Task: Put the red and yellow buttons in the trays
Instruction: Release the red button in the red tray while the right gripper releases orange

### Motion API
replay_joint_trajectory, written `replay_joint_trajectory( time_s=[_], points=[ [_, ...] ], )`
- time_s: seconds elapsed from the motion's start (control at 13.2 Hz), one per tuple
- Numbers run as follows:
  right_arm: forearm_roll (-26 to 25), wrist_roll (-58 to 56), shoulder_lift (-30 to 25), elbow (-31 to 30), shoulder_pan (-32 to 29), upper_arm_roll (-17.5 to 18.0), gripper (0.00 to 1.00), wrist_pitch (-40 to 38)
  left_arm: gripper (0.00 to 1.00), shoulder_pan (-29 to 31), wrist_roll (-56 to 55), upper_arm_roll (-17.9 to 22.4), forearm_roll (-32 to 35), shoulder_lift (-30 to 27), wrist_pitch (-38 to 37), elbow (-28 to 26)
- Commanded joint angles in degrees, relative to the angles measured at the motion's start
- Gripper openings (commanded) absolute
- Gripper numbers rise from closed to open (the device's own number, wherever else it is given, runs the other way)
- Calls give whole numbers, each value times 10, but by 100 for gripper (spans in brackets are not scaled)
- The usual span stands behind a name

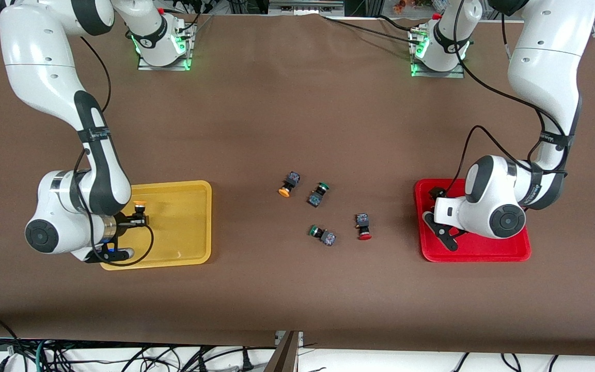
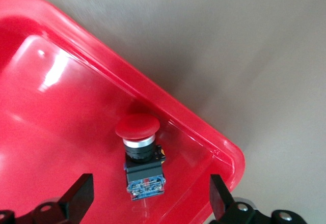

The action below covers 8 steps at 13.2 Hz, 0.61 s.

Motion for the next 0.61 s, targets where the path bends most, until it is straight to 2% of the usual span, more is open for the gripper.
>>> replay_joint_trajectory(
  time_s=[0.0, 0.08, 0.23, 0.38, 0.53],
  points=[
    [-11, -59, -5, -29, -25, 5, 40, 34, 100, -9, -38, -17, -73, -19, 1, 16],
    [-11, -64, -5, -28, -30, 5, 99, 33, 100, -26, -73, -18, -86, -9, 9, 33],
    [-9, -57, -19, -23, -23, 9, 100, 21, 100, -62, -146, -18, -91, 7, 88, 43],
    [-3, -27, -44, -13, 9, 12, 100, -24, 100, -101, -236, -17, -92, 14, 187, 25],
    [-1, 87, -50, -1, 55, 13, 100, -49, 100, -113, -317, -17, -90, 28, 243, 17]
  ],
)
